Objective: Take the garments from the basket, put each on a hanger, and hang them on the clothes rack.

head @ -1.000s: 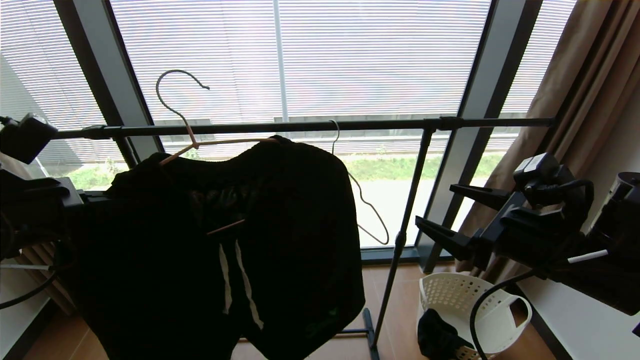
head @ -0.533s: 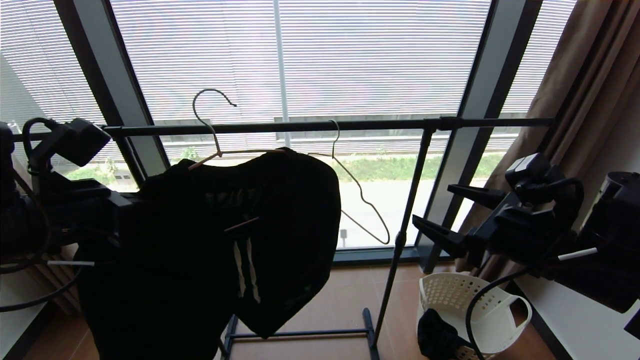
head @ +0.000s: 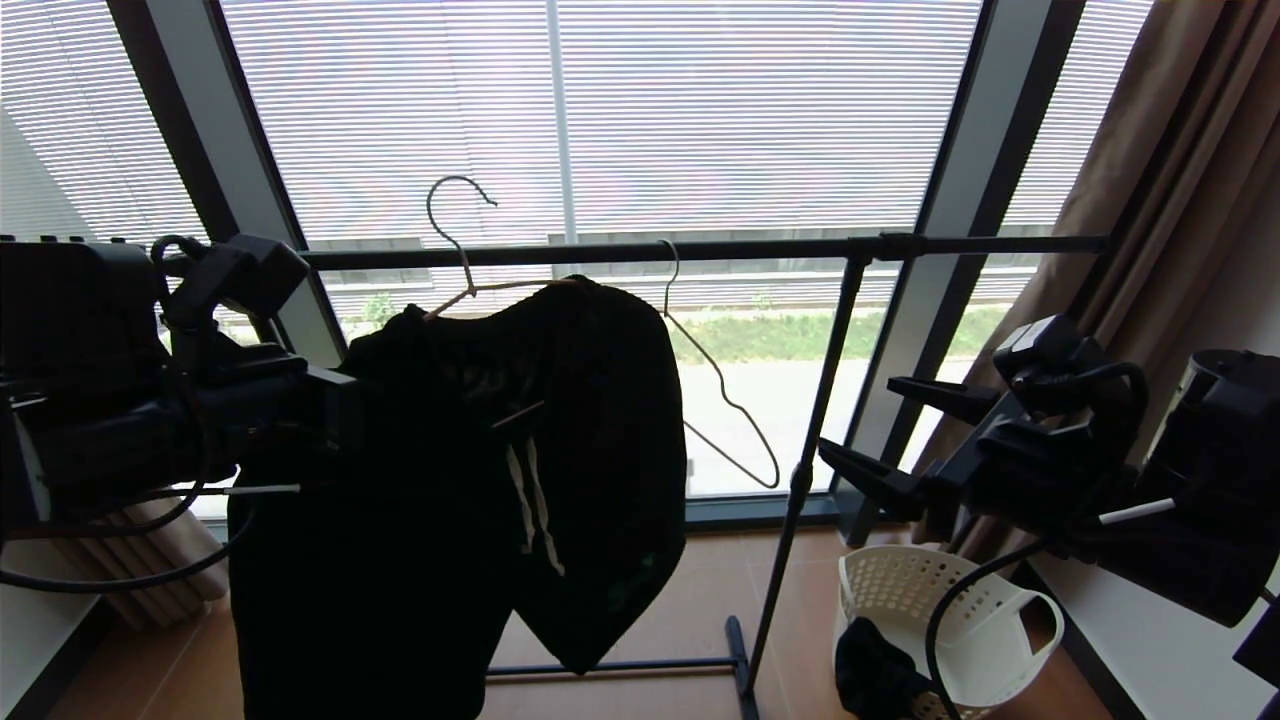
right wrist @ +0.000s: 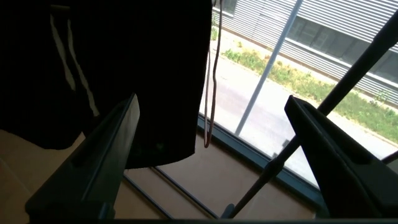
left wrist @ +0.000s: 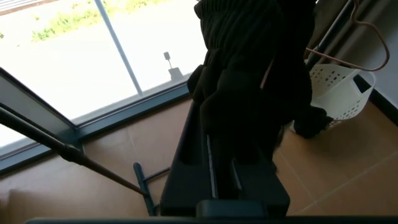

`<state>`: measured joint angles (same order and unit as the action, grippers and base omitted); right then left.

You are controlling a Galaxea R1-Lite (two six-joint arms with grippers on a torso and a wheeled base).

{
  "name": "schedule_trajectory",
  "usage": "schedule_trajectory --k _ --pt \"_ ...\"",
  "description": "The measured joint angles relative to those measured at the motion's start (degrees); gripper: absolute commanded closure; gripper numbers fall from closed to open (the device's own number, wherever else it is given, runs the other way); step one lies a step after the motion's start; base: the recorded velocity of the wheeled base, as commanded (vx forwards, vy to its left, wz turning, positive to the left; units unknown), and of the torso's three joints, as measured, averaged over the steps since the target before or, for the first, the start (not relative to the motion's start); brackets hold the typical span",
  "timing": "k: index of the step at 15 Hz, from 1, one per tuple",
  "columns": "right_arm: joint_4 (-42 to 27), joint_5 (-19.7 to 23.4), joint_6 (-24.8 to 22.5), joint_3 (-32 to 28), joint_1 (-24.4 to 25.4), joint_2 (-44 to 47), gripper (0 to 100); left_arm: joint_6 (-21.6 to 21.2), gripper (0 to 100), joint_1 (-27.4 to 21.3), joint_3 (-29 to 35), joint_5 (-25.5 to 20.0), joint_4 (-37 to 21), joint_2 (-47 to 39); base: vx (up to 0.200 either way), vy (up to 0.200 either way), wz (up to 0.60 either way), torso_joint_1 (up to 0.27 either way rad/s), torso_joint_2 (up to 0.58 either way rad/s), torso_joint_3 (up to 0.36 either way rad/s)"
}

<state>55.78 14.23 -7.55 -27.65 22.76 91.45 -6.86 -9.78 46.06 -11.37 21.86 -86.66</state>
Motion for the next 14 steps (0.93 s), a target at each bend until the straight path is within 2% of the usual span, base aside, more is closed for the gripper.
schedule_trajectory --k 4,10,12,14 --pt "0.02 0.0 0.0 0.01 -0.02 0.09 0 1.39 100 -3.25 0.2 5.8 6.33 -4.21 0.0 0.0 0.0 0.0 0.0 0.0" --pt "0.02 0.0 -0.04 0.11 -0.02 0.13 0 3.52 100 -5.79 1.4 6.45 7.23 -8.81 0.0 0.0 0.0 0.0 0.0 0.0" --pt "0.02 0.05 -0.04 0.15 -0.02 0.13 0 3.75 100 -5.88 2.1 10.78 7.64 -10.41 0.0 0.0 0.0 0.0 0.0 0.0" --pt "0.0 0.02 -0.04 0.15 -0.02 0.13 0 3.83 100 -6.03 2.95 13.01 9.45 -12.26 0.0 0.0 0.0 0.0 0.0 0.0"
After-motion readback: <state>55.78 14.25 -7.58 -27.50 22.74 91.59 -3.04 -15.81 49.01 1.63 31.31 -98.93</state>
